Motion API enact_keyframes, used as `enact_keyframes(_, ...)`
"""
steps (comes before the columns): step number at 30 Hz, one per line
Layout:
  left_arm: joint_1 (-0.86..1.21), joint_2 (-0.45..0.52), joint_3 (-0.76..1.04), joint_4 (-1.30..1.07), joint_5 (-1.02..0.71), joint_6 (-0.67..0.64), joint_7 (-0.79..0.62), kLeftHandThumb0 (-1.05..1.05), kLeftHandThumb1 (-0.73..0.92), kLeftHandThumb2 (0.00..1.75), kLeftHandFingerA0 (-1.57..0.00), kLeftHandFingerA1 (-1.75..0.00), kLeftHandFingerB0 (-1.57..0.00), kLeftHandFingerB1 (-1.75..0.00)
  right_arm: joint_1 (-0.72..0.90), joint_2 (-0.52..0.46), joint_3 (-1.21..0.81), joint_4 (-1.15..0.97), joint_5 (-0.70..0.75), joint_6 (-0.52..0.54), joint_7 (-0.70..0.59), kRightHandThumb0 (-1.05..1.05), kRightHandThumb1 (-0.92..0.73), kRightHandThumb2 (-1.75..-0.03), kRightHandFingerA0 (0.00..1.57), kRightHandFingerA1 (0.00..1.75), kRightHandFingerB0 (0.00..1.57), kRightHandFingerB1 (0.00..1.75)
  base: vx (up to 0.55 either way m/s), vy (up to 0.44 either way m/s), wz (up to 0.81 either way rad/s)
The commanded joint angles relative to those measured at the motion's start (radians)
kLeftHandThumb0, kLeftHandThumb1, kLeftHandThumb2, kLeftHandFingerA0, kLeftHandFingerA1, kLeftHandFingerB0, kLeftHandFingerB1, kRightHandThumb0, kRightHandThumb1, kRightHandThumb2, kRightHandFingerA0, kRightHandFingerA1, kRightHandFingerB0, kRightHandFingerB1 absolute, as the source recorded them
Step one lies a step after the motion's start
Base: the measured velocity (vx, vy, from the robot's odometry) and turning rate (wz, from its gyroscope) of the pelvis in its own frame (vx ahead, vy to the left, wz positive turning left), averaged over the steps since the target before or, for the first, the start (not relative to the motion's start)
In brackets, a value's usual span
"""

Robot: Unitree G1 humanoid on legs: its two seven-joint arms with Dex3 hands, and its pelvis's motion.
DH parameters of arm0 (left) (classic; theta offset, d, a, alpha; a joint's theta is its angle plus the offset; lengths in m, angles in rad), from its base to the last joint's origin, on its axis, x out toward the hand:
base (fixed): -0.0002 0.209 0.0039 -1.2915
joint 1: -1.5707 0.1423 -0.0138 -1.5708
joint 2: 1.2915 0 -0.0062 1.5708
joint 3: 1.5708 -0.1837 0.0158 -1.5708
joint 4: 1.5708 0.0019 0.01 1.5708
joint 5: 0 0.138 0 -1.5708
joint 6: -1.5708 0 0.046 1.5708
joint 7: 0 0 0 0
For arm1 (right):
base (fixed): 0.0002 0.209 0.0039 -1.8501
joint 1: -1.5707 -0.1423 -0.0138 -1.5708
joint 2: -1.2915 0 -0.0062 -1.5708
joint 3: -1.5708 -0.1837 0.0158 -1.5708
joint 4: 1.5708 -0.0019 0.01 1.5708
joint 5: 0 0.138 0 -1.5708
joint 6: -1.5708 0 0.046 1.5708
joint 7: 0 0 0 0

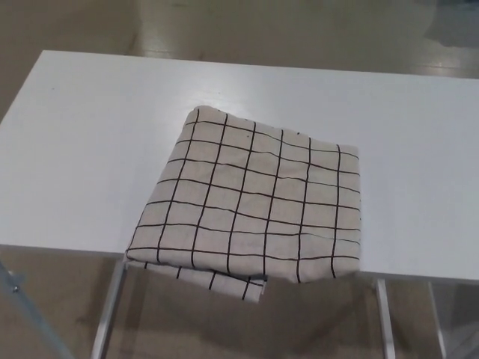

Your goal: Use the left hand to fold a white towel with checkered patterns in half.

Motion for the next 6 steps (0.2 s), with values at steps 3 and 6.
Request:
enact_keyframes(3, -0.067, -0.026, -0.028, 0.2, 0.081, -0.156, 0.262, -0.63, 0.52, 0.57, -0.57, -0.45, -0.56, -0.39, -0.041, 0.019, -0.025, 0.062, 0.058, 0.026, 0.029, -0.45, -0.63, -0.97, 0.27, 0.54, 0.44, 0.62, 0.0, 0.0, 0.0)
enact_keyframes(6, -0.072, -0.015, -0.042, 0.222, 0.095, -0.185, 0.278, -0.63, 0.52, 0.57, -0.57, -0.45, -0.56, -0.39, -0.043, 0.023, -0.025, 0.079, 0.054, 0.01, 0.026, -0.47, -0.78, -0.63, 0.35, 0.42, 0.45, 0.5, 0.0, 0.0, 0.0)
